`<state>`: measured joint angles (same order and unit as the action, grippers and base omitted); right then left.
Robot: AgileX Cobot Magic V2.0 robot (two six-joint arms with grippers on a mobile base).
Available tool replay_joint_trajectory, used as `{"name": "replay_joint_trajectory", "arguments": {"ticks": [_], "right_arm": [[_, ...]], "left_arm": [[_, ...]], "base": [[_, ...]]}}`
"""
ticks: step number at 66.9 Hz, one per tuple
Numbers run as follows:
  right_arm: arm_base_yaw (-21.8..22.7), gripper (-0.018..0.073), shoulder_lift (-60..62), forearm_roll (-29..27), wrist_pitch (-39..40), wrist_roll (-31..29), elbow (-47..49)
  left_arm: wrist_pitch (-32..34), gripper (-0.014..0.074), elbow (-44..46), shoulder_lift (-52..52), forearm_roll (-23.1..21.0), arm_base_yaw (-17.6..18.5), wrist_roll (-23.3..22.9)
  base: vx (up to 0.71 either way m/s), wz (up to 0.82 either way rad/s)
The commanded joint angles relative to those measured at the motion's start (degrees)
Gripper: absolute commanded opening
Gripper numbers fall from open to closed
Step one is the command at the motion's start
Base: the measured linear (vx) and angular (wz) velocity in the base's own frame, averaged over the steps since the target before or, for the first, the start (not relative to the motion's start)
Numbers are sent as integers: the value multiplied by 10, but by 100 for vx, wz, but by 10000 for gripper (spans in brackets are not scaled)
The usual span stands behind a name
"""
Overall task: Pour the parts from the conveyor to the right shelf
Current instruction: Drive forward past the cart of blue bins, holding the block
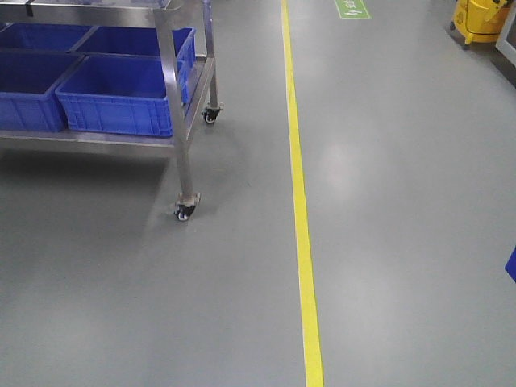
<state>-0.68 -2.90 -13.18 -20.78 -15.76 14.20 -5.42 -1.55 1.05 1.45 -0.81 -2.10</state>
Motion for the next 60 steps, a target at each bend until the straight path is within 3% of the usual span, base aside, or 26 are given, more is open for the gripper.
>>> {"name": "replay_joint_trajectory", "arguments": {"ticks": [1, 41, 60], "right_arm": [[3, -9, -7, -2, 44, -4, 16], [3, -9, -7, -2, 44, -4, 16], [3, -9, -7, -2, 44, -4, 16]], "left_arm": [[41, -6, 15, 3, -4, -1, -4], [41, -6, 15, 3, -4, -1, -4], [41, -6, 15, 3, -4, -1, -4]], "base": [[66, 3], [60, 1], [48, 27]]}}
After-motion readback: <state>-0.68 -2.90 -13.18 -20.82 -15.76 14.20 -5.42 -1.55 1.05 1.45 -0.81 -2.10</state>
